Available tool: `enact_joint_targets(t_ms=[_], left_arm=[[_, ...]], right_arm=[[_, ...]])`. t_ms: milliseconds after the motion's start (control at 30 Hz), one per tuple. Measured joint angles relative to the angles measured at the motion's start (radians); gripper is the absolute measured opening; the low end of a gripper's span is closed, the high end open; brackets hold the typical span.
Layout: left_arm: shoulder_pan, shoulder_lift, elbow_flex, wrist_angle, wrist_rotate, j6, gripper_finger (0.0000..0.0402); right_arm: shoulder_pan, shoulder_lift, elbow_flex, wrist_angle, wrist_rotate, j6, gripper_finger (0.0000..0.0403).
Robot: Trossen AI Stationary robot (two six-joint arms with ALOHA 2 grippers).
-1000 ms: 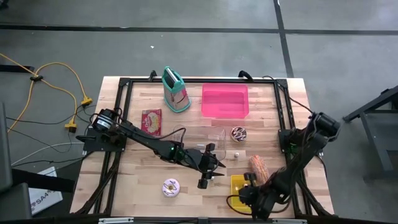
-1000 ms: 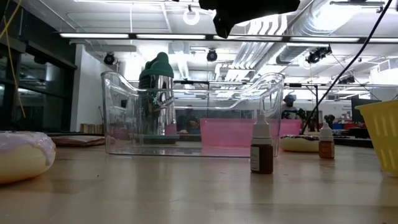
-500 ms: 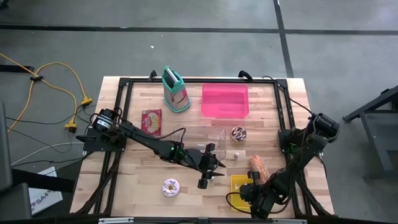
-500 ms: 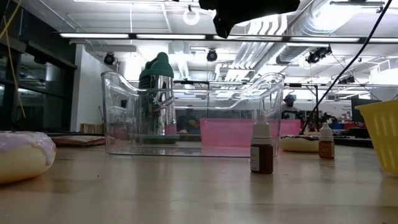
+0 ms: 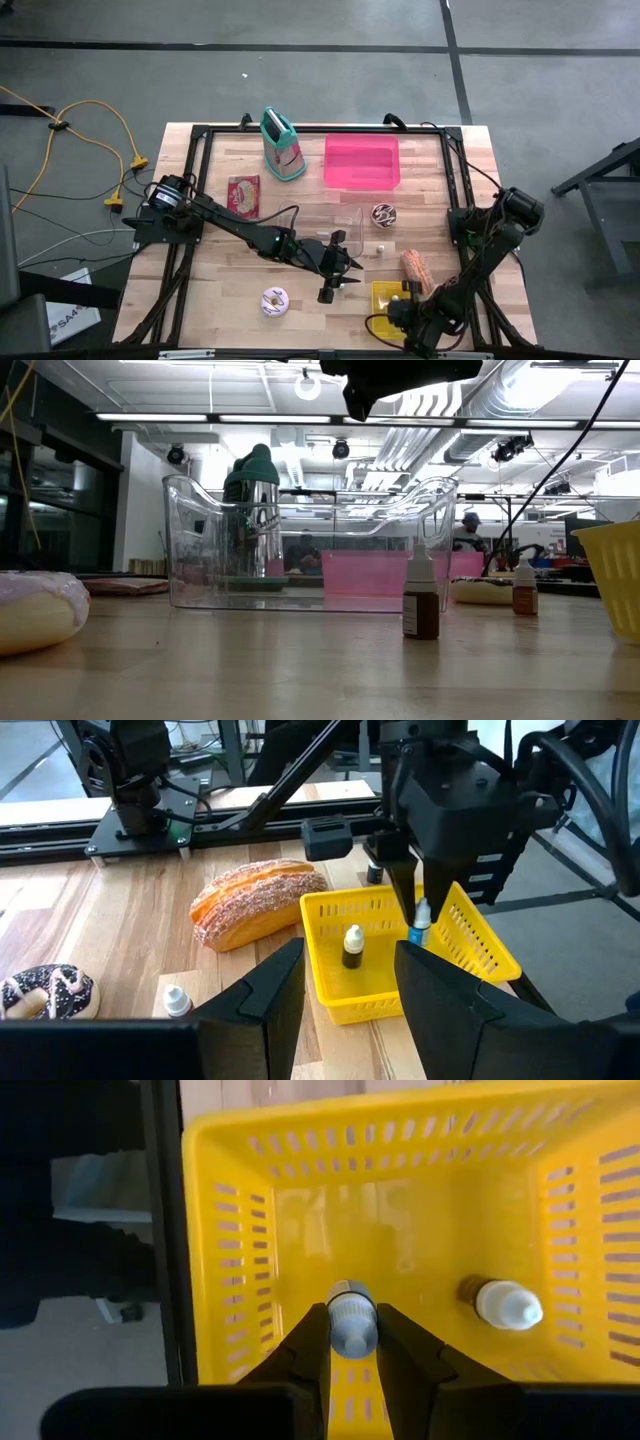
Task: Pick & Place Food Item
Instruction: Put the blue food coloring bottle into the yellow bin
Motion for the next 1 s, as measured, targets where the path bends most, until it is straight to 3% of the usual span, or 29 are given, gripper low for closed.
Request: enact_joint_targets(t_ms=[833, 1000], left_arm=[[-0.002, 0.000, 0.000, 0.000, 0.000, 0.000, 0.0152], [-0.002, 0.000, 0.000, 0.000, 0.000, 0.000, 0.0152]], right_arm=[[0.000, 0.048, 0.000, 0.005, -0.043, 0.004, 0.0053], [0.000, 0.048, 0.000, 0.006, -0.043, 0.025, 0.0073]])
